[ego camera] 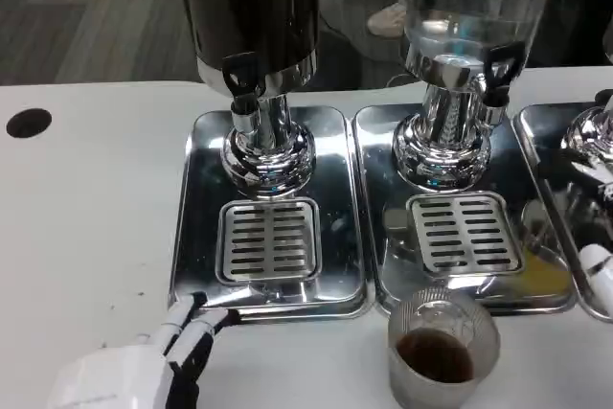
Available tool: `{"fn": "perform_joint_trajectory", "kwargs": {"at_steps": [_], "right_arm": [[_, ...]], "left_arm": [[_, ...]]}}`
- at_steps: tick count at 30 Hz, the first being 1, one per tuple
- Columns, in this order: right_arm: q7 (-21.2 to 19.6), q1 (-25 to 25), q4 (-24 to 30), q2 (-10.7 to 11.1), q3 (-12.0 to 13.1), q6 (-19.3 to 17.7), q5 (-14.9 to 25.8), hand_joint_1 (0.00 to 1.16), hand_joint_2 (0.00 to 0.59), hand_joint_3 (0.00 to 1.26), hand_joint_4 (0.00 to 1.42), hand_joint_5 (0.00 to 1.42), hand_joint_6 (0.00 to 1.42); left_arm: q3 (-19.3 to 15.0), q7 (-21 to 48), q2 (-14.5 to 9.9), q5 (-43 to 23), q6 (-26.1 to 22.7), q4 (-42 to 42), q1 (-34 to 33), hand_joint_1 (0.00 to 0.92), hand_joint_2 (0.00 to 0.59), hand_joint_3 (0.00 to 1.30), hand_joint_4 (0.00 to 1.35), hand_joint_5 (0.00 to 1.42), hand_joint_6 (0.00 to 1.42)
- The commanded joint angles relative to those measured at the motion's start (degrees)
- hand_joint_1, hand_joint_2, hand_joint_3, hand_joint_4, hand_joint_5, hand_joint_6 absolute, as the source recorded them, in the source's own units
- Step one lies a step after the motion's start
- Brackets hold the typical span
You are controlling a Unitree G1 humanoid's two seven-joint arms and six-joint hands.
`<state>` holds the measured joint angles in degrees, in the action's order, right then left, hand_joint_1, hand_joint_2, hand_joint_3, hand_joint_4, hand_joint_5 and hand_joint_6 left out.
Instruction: Grasp the cup under the faucet to collect the drink, then remove the cup.
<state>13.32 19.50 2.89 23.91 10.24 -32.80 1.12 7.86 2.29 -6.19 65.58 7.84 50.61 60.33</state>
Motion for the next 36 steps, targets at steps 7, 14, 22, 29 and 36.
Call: {"fn": "perform_joint_trajectory", "kwargs": {"at_steps": [7, 14, 22, 29, 36], "right_arm": [[-15.1, -4.2, -9.4, 3.1, 0.8, -0.1, -27.7, 0.48, 0.583, 0.14, 0.00, 0.00, 0.00], [-18.7, -3.2, -11.5, 3.0, 1.3, 1.3, -27.2, 0.38, 0.451, 0.08, 0.00, 0.00, 0.00], [-19.0, -1.1, -9.9, 2.9, 2.3, 3.2, -25.6, 0.37, 0.452, 0.07, 0.00, 0.00, 0.00], [-19.0, 0.9, -9.4, 2.3, 3.1, 2.1, -22.4, 0.43, 0.443, 0.07, 0.00, 0.00, 0.00], [-18.5, 2.8, -9.9, 2.6, 2.9, 0.7, -21.1, 0.45, 0.439, 0.07, 0.00, 0.00, 0.00]], "left_arm": [[-2.5, -4.1, -0.5, 3.8, 0.8, -1.3, -4.0, 0.000, 0.065, 0.13, 0.00, 0.07, 0.23], [-3.5, -5.7, 0.4, 5.4, -1.3, -5.1, -7.3, 0.000, 0.058, 0.02, 0.00, 0.00, 0.18], [-4.0, -6.8, 0.9, 3.4, -2.9, -6.3, -8.9, 0.000, 0.055, 0.01, 0.00, 0.00, 0.16], [-4.1, -7.9, 1.4, 1.6, -2.9, -5.7, -8.3, 0.000, 0.057, 0.02, 0.00, 0.00, 0.17], [-5.5, -9.6, 1.2, -1.0, -2.0, -5.0, -6.4, 0.000, 0.059, 0.03, 0.00, 0.00, 0.19]]}}
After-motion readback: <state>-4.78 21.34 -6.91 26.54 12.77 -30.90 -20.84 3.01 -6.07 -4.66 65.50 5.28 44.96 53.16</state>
